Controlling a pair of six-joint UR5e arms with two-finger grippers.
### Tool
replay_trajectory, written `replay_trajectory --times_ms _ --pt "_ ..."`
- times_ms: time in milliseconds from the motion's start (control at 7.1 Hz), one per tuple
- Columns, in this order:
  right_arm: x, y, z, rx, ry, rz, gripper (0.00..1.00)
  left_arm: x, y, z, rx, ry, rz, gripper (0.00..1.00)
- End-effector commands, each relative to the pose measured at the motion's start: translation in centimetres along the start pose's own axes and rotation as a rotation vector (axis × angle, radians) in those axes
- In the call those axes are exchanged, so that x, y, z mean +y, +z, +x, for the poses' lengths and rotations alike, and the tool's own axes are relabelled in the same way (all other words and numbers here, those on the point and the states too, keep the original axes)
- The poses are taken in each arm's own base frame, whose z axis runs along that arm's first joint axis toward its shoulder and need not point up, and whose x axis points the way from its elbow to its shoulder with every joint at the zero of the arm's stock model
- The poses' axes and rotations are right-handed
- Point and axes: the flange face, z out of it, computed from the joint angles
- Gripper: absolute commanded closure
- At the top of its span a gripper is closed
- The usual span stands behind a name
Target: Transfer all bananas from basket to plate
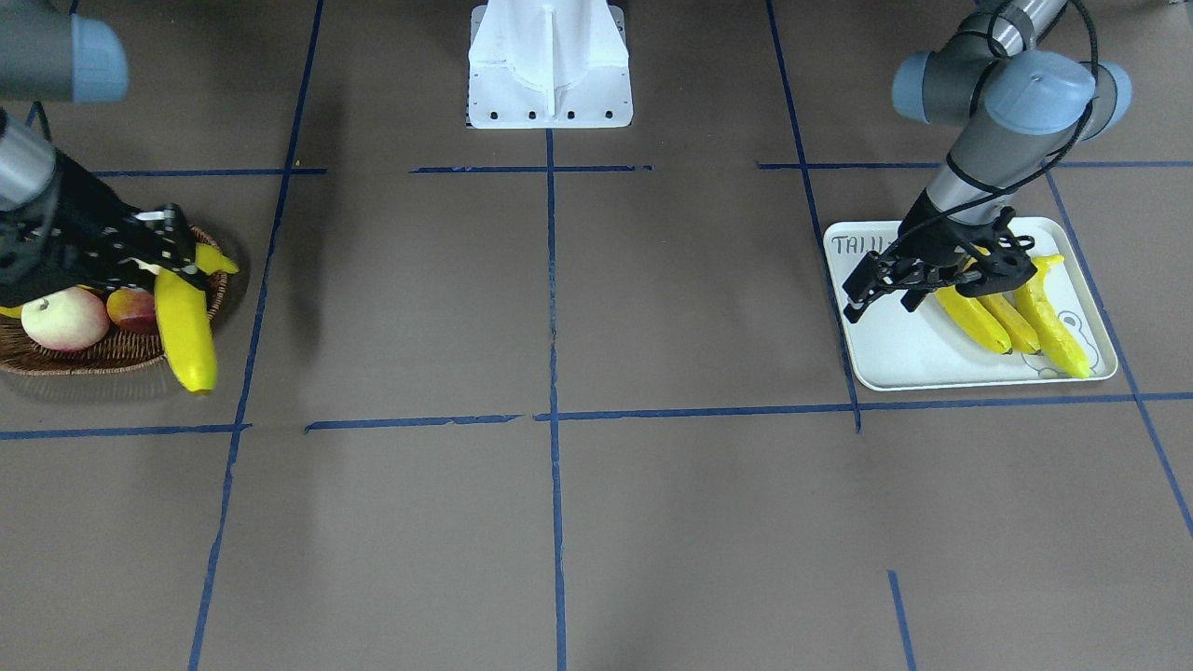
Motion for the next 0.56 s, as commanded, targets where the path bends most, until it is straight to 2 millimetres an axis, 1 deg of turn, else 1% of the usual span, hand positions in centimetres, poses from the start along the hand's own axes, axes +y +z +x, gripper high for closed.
replay_trajectory --times_ms 0,141,282,422 --pt "0.3 5.9 -12.8 -0.239 0.121 0.162 0.98 0.6 -1.5 6.4 0.11 -0.097 -0.005 0.0" --pt "2.5 9.6 -17.8 -0.332 0.136 0.259 0.99 0.9 -3.0 10.7 0.2 -0.141 -0.011 0.0" --pt "4.1 12.1 -20.7 -0.401 0.109 0.312 0.99 3.6 -3.9 14.1 0.349 -0.18 -0.063 0.0" --pt "4.9 12.2 -22.1 -0.446 0.131 0.322 0.99 5.2 -4.7 16.3 0.488 -0.237 -0.116 0.0"
